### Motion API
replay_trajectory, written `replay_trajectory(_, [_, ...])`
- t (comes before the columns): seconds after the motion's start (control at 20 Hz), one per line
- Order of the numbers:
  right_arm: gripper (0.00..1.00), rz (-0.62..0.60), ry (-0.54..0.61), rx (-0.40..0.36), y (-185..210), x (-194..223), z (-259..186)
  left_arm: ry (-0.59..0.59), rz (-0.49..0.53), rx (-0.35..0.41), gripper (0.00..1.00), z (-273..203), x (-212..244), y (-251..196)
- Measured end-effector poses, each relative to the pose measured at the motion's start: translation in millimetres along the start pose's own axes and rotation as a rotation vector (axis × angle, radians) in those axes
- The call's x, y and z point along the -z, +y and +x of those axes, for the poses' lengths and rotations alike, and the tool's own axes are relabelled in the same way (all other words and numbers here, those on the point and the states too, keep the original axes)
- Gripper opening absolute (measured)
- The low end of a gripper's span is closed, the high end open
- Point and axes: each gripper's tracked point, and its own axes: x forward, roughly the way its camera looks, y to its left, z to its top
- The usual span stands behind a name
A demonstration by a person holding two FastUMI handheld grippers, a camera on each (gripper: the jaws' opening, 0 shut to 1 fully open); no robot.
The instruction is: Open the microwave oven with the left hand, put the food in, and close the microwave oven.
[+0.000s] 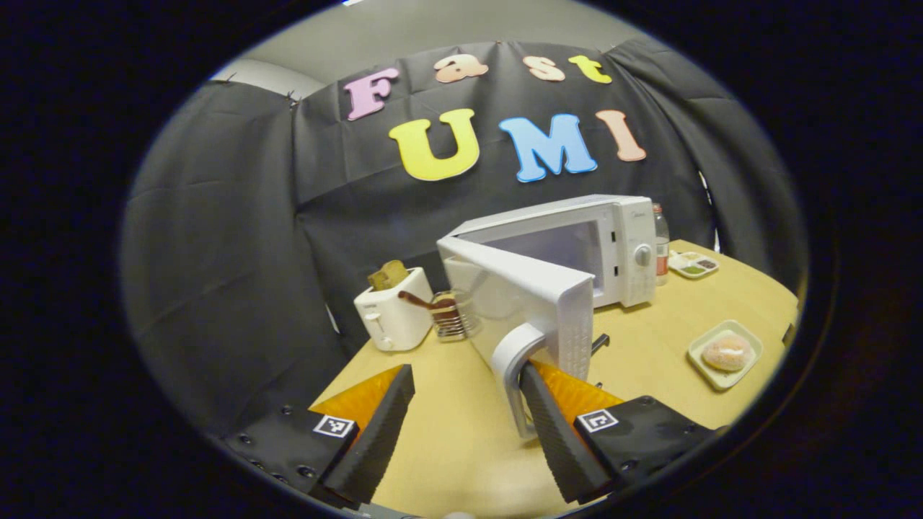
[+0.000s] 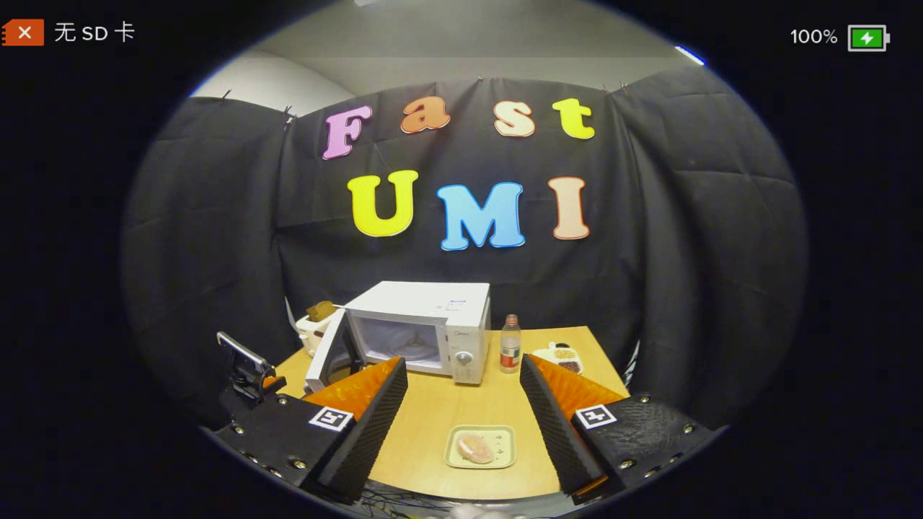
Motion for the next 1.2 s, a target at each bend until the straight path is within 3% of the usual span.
replay_trajectory(0.3, [0.96, -0.031, 0.004, -0.055, 22, 8, 11, 0.049, -0.035, -0.137, 1.00, -9, 27, 88])
replay_trajectory(0.35, [0.96, -0.031, 0.003, -0.061, 23, 8, 13, 0.044, -0.028, -0.148, 0.94, -12, 25, 94])
replay_trajectory(0.65, [0.96, -0.100, 0.010, -0.058, 13, 26, 25, -0.003, -0.029, -0.140, 0.92, -47, 5, 98])
replay_trajectory(0.85, [0.96, -0.190, 0.097, -0.044, -15, 90, 42, -0.052, -0.054, -0.101, 1.00, -88, -28, 80])
replay_trajectory(0.9, [0.96, -0.208, 0.136, -0.047, -23, 115, 46, -0.067, -0.067, -0.095, 0.92, -98, -40, 74])
replay_trajectory(0.95, [0.96, -0.229, 0.187, -0.042, -32, 139, 51, -0.089, -0.079, -0.083, 0.96, -108, -54, 69])
replay_trajectory(1.1, [0.96, -0.233, 0.305, -0.055, -51, 200, 65, -0.145, -0.120, -0.068, 0.92, -131, -106, 54])
replay_trajectory(1.15, [0.96, -0.242, 0.336, -0.067, -56, 216, 70, -0.154, -0.132, -0.062, 1.00, -136, -120, 45])
replay_trajectory(1.2, [0.96, -0.252, 0.366, -0.083, -57, 233, 77, -0.169, -0.145, -0.056, 1.00, -143, -137, 37])
